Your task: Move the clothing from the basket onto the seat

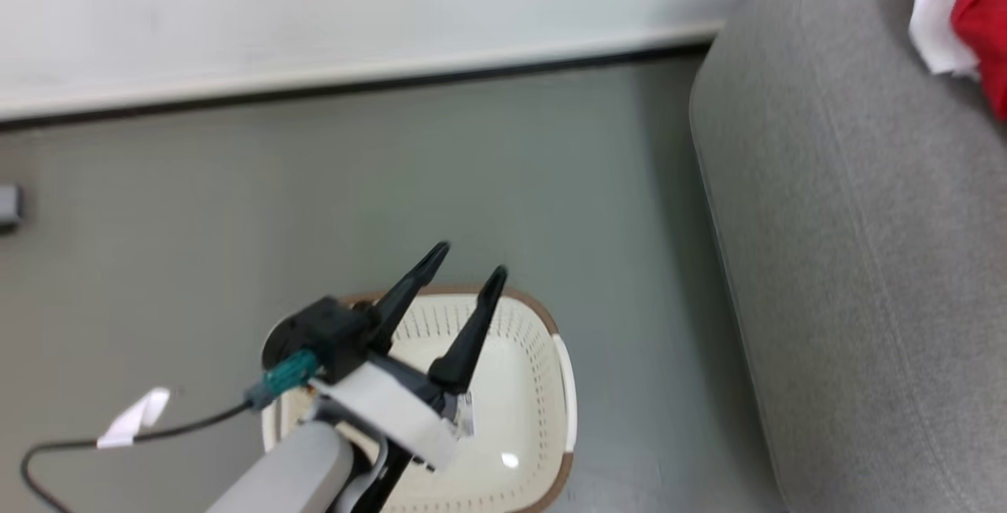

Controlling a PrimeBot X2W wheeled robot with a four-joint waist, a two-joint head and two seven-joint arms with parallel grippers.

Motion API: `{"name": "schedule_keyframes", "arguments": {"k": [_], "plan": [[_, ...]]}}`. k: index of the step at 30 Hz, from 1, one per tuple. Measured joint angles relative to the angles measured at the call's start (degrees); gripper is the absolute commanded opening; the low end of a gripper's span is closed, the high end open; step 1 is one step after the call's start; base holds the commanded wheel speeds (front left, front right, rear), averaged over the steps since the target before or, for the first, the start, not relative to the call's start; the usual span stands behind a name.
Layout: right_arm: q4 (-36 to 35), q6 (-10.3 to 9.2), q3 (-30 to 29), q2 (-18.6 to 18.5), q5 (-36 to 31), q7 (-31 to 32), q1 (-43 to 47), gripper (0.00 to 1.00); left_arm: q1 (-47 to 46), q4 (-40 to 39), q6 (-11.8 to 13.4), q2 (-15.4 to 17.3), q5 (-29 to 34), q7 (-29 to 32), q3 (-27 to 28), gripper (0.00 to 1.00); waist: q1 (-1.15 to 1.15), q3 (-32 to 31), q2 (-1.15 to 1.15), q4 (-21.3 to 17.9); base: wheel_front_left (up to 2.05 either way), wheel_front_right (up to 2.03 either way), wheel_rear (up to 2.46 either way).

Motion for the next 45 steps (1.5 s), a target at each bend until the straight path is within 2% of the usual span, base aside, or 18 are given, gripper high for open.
{"name": "schedule_keyframes", "arguments": {"k": [11,16,20,26,32,37,45], "plan": [[-11.62,0.0,9.09,5.49,3.61,0.0,15.85,1.0,10.07,2.59,2.79,-1.32,0.36,-0.79,6.12,1.0,-0.01,-10.43,0.0,4.14,0.0,0.0,0.0],[-15.33,0.0,11.74,7.97,4.78,0.0,22.99,1.0,15.96,2.68,2.61,-2.43,0.91,-0.8,11.79,1.0,-0.01,-14.79,0.0,7.24,0.0,0.0,0.0],[-16.81,0.0,13.52,10.16,5.02,0.0,27.41,1.0,19.85,3.26,2.67,-3.26,3.8,-0.8,17.57,1.0,-0.01,-17.74,0.0,9.61,0.0,0.0,0.0],[-15.41,0.0,16.22,11.48,5.23,0.0,33.79,1.0,25.64,4.56,2.43,-5.54,9.49,-0.8,24.12,1.0,-0.02,-22.04,0.0,11.39,0.0,0.0,0.0],[-13.4,0.0,21.67,11.71,9.13,0.0,36.34,1.0,28.79,5.3,1.53,-8.27,14.07,-0.8,30.26,1.0,-0.01,-23.61,0.0,11.41,0.0,0.0,0.0],[-12.2,0.0,21.53,11.7,10.93,0.0,36.85,1.0,30.71,5.19,-0.13,-10.39,16.78,-0.8,34.81,1.0,0.0,-24.33,0.01,11.16,0.0,0.0,0.0],[-7.59,0.0,22.85,11.68,13.36,0.0,37.96,1.0,32.82,4.77,-2.63,-12.93,20.91,-0.8,39.06,1.0,0.0,-25.25,0.0,10.78,0.0,0.0,0.0]]}}
